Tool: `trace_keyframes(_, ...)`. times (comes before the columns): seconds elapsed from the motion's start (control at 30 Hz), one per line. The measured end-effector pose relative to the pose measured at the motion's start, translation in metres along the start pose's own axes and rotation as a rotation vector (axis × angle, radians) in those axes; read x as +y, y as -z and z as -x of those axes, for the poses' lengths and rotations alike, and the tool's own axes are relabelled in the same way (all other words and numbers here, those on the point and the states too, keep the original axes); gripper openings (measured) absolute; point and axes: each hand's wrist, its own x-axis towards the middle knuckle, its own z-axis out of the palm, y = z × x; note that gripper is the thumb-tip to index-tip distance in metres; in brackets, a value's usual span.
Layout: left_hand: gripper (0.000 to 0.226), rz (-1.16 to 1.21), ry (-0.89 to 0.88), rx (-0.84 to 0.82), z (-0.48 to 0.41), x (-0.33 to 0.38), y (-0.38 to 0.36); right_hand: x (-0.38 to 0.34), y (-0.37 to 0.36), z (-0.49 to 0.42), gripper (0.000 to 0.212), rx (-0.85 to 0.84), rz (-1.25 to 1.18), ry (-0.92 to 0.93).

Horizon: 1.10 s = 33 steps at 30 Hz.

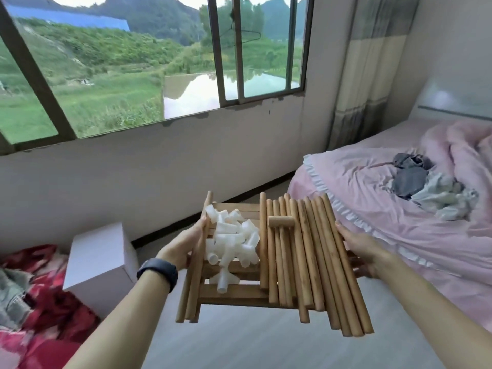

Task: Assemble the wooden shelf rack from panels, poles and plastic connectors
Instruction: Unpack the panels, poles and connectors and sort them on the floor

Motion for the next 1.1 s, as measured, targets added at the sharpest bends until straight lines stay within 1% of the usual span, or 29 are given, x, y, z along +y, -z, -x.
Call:
trace_keyframes(0.07, 0.067, 0.027, 0.011, 0.014, -0.022, 0.014, -0.020, -0.016, 0.012, -0.031, 0.077, -0.012, 0.021, -0.024)
trace_keyframes(0.17, 0.071, 0.023, 0.043, 0.038, -0.051, 0.033, -0.043, -0.039, 0.026, -0.068, 0.069, -0.008, 0.047, -0.019)
trace_keyframes(0.33, 0.073, 0.019, 0.101, 0.084, -0.110, 0.052, -0.066, -0.067, 0.039, -0.135, 0.068, -0.029, 0.081, -0.030)
trace_keyframes(0.47, 0.072, 0.033, 0.157, 0.135, -0.161, 0.055, -0.083, -0.076, 0.037, -0.201, 0.075, -0.060, 0.118, -0.075)
trace_keyframes(0.6, 0.071, 0.051, 0.216, 0.146, -0.214, 0.050, -0.099, -0.076, 0.032, -0.267, 0.080, -0.080, 0.163, -0.136)
trace_keyframes(0.67, 0.072, 0.043, 0.244, 0.143, -0.235, 0.047, -0.108, -0.074, 0.028, -0.294, 0.078, -0.082, 0.178, -0.163)
trace_keyframes(0.73, 0.073, 0.071, 0.241, 0.129, -0.255, 0.042, -0.119, -0.068, 0.024, -0.321, 0.074, -0.074, 0.180, -0.187)
trace_keyframes(0.8, 0.073, 0.111, 0.182, 0.087, -0.274, 0.035, -0.131, -0.061, 0.022, -0.347, 0.068, -0.071, 0.199, -0.213)
trace_keyframes(0.87, 0.073, 0.141, 0.159, 0.068, -0.291, 0.022, -0.143, -0.049, 0.018, -0.373, 0.069, -0.097, 0.220, -0.259)
trace_keyframes(0.97, 0.075, 0.196, 0.218, 0.094, -0.320, -0.009, -0.159, -0.027, 0.010, -0.420, 0.074, -0.154, 0.245, -0.331)
trace_keyframes(1.03, 0.075, 0.210, 0.236, 0.130, -0.341, -0.036, -0.171, -0.009, 0.002, -0.452, 0.072, -0.182, 0.258, -0.352)
trace_keyframes(1.1, 0.076, 0.243, 0.295, 0.189, -0.361, -0.065, -0.183, 0.011, -0.008, -0.484, 0.068, -0.209, 0.272, -0.371)
